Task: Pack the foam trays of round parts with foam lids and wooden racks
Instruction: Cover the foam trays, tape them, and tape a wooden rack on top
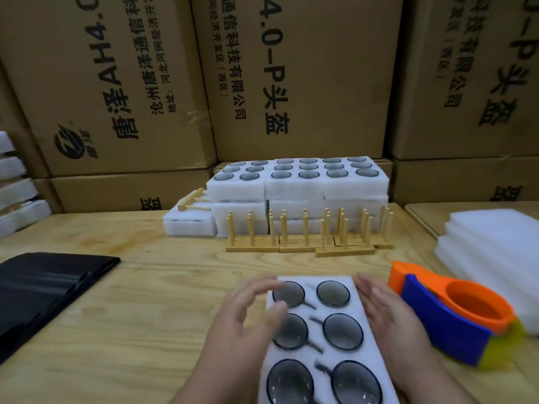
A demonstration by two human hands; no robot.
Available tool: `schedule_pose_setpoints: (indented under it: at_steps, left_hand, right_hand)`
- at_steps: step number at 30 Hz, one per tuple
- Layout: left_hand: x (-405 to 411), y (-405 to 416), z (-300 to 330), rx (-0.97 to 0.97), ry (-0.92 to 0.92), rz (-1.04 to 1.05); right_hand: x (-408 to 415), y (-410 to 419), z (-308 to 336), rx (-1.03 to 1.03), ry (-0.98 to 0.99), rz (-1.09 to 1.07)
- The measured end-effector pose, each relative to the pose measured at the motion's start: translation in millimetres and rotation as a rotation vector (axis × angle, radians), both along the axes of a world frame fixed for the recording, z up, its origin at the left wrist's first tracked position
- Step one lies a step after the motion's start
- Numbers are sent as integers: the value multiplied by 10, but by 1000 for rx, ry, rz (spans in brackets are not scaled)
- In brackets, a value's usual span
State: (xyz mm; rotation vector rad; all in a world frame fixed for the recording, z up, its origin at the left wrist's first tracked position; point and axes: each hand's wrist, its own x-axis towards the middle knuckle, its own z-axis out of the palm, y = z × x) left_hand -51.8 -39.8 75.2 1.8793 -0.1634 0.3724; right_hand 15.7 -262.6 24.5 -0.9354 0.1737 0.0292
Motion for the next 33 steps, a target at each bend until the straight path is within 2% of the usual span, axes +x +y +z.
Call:
schedule_pose_setpoints:
  at_steps: [2,3,5,6,11,14,19,23,27,29,33]
  left_hand:
    - [175,92,-155,-542,141,119]
    - [282,78,-227,-739,212,108]
    - [456,61,-356,-987,268,94]
    - [520,39,-383,-1014,262,86]
    - [693,-125,-479,-809,277,23]
    - [743,-120,-519,-726,273,-5]
    - [774,-87,-559,-730,279,-84]
    - [782,-109,-578,-720,234,-63]
    - [735,-105,-574,-790,248,-45]
    - [725,-117,-560,-797,251,-11]
    - [758,-152,-568,-807,257,18]
  right_hand:
    - [7,35,-20,-39,-15,23]
    - [15,36,-42,-65,-19,36]
    - [27,30,-85,-122,-42,57]
    - [46,33,-99,-151,-58,64]
    - [171,95,-113,-184,-43,162]
    - [249,93,-150,-150,-22,108]
    - [260,53,-147,-326,-41,74]
    - [182,49,-67,-422,-41,60]
    - [89,67,38,-443,-22,105]
    - [37,25,159,-472,-78,94]
    - [29,-349,697,-748,-380,-69]
